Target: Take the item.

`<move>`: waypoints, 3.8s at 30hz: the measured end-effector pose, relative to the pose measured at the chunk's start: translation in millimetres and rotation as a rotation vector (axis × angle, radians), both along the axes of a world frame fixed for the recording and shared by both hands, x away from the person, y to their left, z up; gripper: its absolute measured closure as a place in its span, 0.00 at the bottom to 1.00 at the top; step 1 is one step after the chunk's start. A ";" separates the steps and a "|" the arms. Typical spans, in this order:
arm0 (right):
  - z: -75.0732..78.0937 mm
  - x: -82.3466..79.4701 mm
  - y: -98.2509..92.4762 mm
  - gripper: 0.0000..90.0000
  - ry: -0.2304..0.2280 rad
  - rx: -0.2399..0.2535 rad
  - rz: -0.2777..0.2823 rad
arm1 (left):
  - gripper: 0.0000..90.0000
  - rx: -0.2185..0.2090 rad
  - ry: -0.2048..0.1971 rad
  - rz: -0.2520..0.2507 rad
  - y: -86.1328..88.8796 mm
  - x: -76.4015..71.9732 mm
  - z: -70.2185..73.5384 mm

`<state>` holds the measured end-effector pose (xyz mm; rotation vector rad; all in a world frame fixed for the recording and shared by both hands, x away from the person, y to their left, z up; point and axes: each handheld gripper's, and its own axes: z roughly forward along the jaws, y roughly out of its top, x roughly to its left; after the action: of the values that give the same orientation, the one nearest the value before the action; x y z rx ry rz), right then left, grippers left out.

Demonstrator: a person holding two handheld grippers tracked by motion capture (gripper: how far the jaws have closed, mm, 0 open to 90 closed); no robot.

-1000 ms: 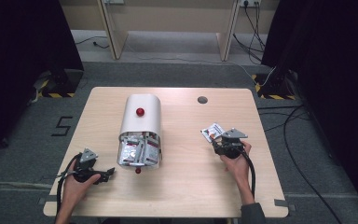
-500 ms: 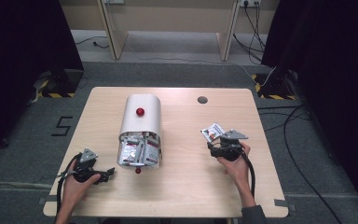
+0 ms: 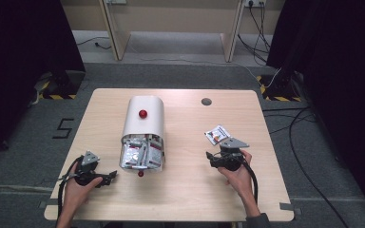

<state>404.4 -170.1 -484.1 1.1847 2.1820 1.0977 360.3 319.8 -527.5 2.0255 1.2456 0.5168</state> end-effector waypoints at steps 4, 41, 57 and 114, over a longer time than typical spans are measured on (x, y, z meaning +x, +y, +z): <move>0.9 -6.4 3.5 0.38 0.001 0.000 0.015 | 0.00 0.000 0.000 0.000 0.0 0.0 0.0; -9.4 -51.3 -6.5 0.22 -0.020 0.041 0.045 | 0.00 0.000 0.000 0.000 0.0 0.0 0.0; -17.0 -66.0 -14.1 0.22 -0.003 0.047 0.052 | 0.00 0.001 0.000 0.000 0.0 0.0 0.0; -42.5 -122.0 -33.2 0.20 0.015 0.030 0.007 | 0.00 0.001 0.000 0.001 -0.1 -0.1 0.0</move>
<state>282.4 -203.3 -526.6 1.2026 2.1902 1.1322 360.2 319.7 -527.5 2.0256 1.2462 0.5180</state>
